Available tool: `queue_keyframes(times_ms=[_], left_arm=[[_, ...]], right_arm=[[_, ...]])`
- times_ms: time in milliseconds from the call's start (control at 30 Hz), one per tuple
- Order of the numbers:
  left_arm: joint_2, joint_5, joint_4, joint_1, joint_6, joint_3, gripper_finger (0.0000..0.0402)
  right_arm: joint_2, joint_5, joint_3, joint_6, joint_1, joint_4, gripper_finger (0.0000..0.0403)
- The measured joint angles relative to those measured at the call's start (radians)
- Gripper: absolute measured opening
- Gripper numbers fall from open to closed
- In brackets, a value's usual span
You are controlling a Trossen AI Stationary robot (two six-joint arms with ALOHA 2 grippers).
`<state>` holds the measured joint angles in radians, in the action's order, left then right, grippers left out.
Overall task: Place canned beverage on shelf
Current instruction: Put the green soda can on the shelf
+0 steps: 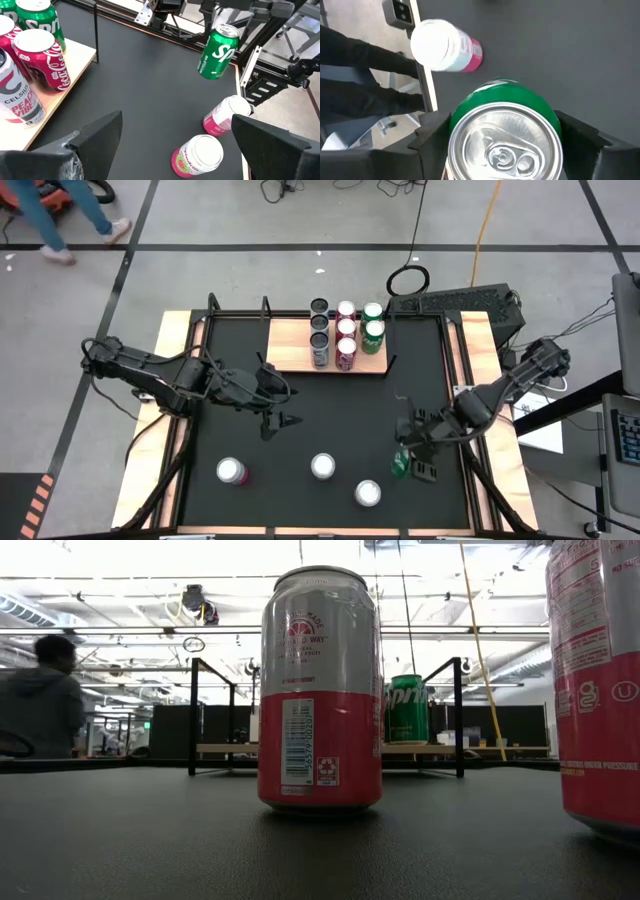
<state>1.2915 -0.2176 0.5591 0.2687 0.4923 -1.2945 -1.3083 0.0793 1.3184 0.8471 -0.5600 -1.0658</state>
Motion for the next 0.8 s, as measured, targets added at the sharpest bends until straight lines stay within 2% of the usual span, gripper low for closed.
queue_keyframes(times_ms=[433,800], left_arm=[[0.0,-0.007,0.0,0.0,0.0,0.0,0.0374],[0.0,-0.047,0.0,0.0,0.0,0.0,0.0374]], right_arm=[[0.001,0.001,0.166,-0.255,0.185,-0.207,0.0272],[-0.027,0.032,0.255,-0.498,0.372,-0.288,0.0272]])
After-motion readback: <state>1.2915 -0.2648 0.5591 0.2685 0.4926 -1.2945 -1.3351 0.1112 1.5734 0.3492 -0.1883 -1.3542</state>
